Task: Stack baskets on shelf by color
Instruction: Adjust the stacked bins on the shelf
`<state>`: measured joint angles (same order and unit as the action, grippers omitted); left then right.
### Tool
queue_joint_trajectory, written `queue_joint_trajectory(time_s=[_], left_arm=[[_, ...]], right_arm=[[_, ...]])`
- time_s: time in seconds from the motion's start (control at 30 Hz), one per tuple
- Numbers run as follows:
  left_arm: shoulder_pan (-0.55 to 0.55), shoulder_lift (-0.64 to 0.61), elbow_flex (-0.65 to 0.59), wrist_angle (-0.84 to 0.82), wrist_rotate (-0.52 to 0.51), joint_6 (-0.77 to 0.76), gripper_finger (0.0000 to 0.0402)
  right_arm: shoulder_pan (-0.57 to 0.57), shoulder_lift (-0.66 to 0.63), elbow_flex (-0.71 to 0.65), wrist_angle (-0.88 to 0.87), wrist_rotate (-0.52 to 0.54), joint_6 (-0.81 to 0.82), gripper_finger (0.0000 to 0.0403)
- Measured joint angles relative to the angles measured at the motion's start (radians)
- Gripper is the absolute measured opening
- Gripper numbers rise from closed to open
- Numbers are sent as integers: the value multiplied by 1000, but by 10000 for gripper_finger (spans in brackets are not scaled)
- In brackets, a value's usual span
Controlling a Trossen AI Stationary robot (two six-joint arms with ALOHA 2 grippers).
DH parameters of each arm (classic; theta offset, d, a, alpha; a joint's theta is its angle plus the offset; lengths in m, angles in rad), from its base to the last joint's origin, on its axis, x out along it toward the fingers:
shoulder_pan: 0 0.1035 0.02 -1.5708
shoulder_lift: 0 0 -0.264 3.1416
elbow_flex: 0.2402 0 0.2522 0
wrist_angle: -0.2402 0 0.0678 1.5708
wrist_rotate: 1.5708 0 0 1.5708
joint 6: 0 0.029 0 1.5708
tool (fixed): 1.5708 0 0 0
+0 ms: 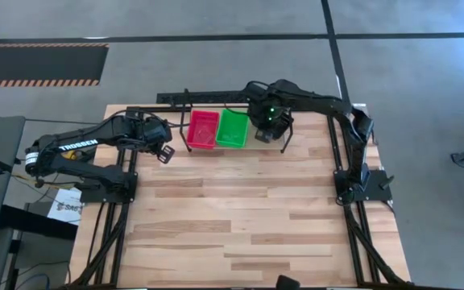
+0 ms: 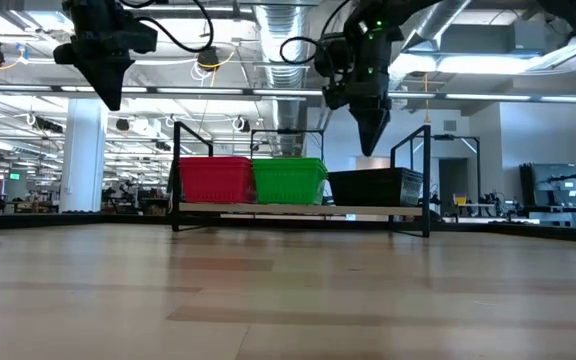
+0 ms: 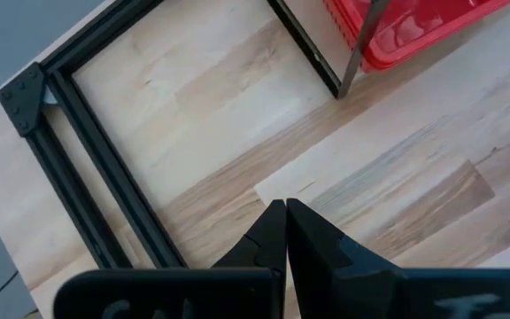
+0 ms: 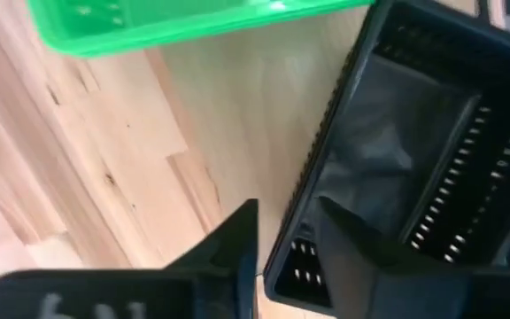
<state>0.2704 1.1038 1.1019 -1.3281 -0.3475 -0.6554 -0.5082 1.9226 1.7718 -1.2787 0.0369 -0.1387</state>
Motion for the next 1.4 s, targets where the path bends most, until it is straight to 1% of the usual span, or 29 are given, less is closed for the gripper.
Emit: queue_joint_trajectory(time_s=[0.17,0.3,0.43,0.73,1.03,1.17,1.23,1.3,1.4], left_arm=[[-16,0,0,0,4,12,0],[-40,0,0,0,7,9,0],[-56,0,0,0,3,7,0],[-59,0,0,1,2,6,0],[-59,0,0,2,1,5,0],[-59,0,0,2,1,5,0],[-59,0,0,2,1,5,0],[-59,0,0,2,1,4,0],[-59,0,0,4,1,4,0]], right_arm=[[-8,22,-8,8,7,39,174],[-19,35,-13,-4,18,50,193],[-20,48,-11,14,18,63,195],[-23,48,-12,38,12,71,185],[-22,47,-73,100,11,87,188],[-23,47,-99,110,11,106,178],[-23,47,-112,111,10,115,163],[-22,47,-114,108,6,138,136],[-22,47,-113,121,3,165,78]])
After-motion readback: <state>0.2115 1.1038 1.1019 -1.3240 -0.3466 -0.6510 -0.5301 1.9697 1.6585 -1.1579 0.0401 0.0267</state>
